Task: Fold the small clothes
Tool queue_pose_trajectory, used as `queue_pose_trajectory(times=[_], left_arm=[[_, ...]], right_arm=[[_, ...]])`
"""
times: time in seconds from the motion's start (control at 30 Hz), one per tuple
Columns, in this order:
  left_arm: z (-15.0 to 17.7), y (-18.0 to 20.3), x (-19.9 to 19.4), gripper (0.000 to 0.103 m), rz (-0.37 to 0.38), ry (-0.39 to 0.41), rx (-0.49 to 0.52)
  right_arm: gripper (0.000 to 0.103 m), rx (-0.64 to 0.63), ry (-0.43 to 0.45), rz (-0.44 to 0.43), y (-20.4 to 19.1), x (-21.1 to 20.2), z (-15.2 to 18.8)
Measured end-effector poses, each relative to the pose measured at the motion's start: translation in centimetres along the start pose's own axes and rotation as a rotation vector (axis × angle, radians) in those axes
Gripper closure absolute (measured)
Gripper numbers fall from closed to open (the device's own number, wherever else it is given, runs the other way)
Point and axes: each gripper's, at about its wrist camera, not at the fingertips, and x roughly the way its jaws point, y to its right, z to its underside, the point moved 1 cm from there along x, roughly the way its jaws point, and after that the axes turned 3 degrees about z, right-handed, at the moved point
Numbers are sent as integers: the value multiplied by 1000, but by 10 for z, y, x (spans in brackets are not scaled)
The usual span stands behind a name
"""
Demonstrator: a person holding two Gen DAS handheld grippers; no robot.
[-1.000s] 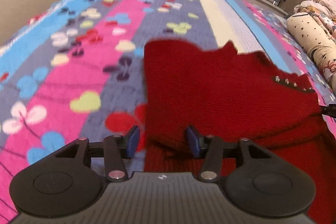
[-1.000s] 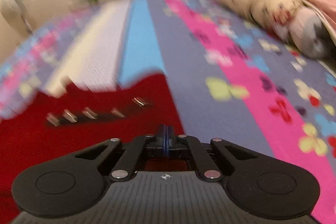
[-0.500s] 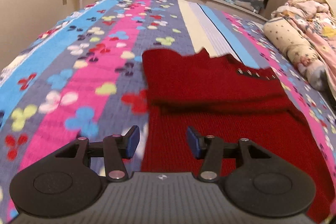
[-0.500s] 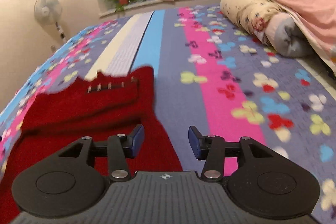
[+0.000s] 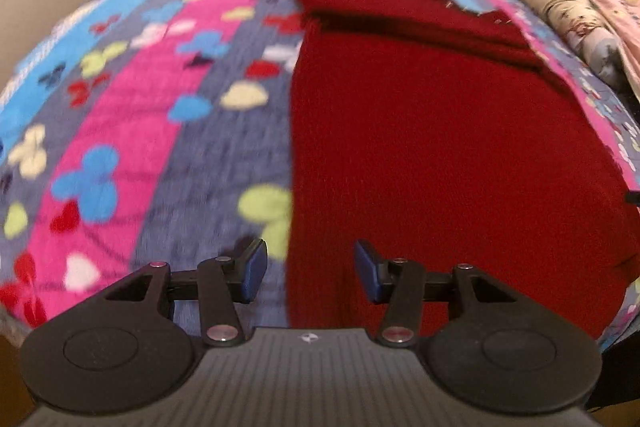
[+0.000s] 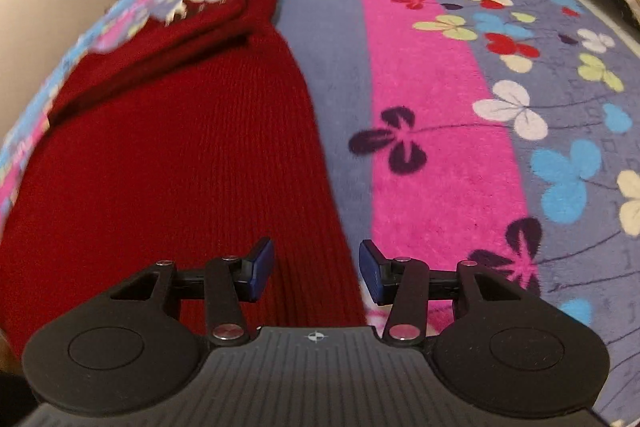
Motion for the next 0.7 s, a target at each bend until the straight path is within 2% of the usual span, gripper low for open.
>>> queue_pose_trajectory(times=[0.07, 0.13, 0.2, 0.27, 0.3, 0.33, 0.37, 0.4, 0.53, 0.6, 0.67, 0.7], left_arm=[[4, -4, 6, 48, 6, -34, -23], [9, -6, 15, 48, -11, -74, -25], [12, -4, 18, 50, -6, -76, -26], [12, -2, 18, 61, 8, -71, -17], [12, -1, 18, 79, 32, -70, -16], [12, 0, 16, 90, 43, -64, -14], [11, 3, 14, 90, 36, -51, 1], [10, 4, 8, 91, 44, -34, 13], [10, -5, -13, 91, 128, 39, -58], [12, -6, -6, 90, 114, 0, -66], [14, -4, 6, 87, 90, -67, -51], [16, -3, 11, 82, 74, -89, -44]], right_arm=[[50, 3, -42, 18, 0, 5, 4], [50, -3, -46, 22, -2, 4, 6], [50, -20, -47, 23, -5, 2, 7], [50, -31, -48, 22, -7, 2, 8], [57, -40, -47, 17, -9, 2, 9], [73, -44, -50, -1, -10, 1, 8], [79, -45, -42, -3, -11, 0, 8], [95, -45, -28, 5, -11, -4, 7], [96, 38, 10, -81, 0, -22, 3], [93, 19, -29, -47, 0, -15, 7], [84, 7, -95, -25, -3, -3, 13], [82, -13, -98, -16, -5, -1, 14]])
